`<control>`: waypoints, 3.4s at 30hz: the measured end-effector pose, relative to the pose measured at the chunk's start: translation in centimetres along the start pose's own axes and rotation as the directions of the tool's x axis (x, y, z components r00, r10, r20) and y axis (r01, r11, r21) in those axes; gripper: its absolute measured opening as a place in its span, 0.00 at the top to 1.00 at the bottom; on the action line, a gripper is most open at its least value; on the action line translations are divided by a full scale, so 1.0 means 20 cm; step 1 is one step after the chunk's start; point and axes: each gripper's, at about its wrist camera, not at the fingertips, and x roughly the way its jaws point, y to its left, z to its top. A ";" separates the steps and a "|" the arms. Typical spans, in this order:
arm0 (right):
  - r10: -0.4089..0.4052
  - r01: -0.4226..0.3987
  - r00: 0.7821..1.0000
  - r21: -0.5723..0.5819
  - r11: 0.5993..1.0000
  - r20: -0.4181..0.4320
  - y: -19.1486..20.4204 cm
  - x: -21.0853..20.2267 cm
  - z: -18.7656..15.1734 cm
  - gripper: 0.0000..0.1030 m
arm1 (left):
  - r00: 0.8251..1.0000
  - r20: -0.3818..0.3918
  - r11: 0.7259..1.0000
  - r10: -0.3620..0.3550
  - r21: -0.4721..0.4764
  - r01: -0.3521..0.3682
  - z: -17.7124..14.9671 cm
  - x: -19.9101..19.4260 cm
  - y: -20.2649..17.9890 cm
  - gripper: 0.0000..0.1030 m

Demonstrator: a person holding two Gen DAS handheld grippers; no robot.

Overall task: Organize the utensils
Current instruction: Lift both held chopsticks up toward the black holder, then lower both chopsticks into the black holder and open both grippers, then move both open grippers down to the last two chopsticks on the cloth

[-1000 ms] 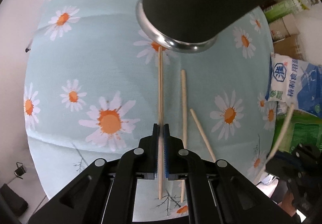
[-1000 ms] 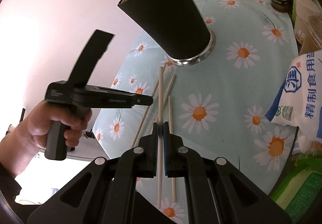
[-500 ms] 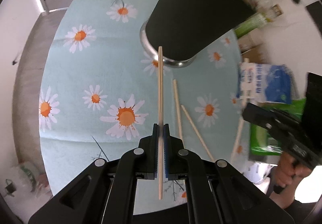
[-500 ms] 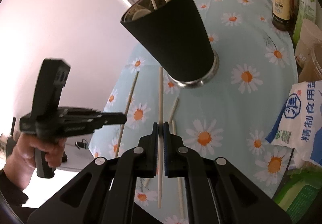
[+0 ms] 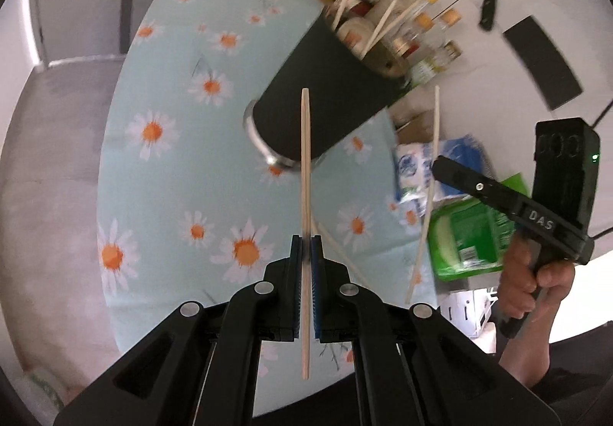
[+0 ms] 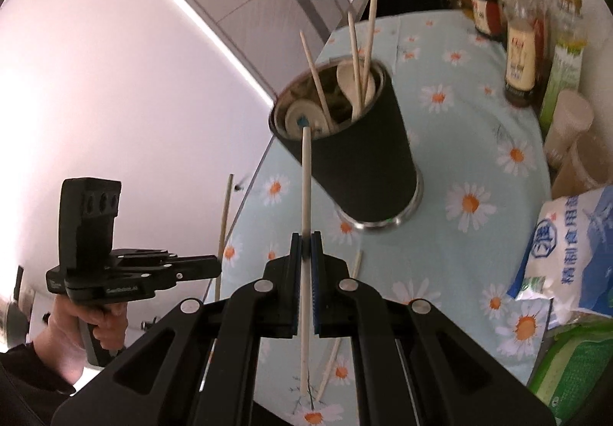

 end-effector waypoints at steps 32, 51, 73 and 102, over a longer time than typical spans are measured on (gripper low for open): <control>0.085 -0.019 0.828 -0.124 0.992 0.554 0.13 -0.32 0.54 0.94 | 0.857 0.480 0.945 -0.186 0.328 0.022 0.55 -0.33 -0.47 0.97; 0.058 -0.016 0.804 -0.076 0.997 0.592 -0.02 -0.17 0.56 0.94 | 0.803 0.563 0.925 -0.196 0.378 -0.039 0.63 -0.15 -0.39 0.97; 0.059 -0.056 0.843 -0.022 0.998 0.534 -0.06 -0.09 0.50 0.75 | 0.846 0.508 0.939 -0.161 0.343 -0.027 0.52 -0.01 -0.34 0.85; -0.081 0.091 0.962 -0.026 0.996 0.261 -0.02 -0.25 0.24 0.46 | 0.870 0.489 0.966 -0.064 0.249 -0.068 0.19 -0.24 -0.40 0.79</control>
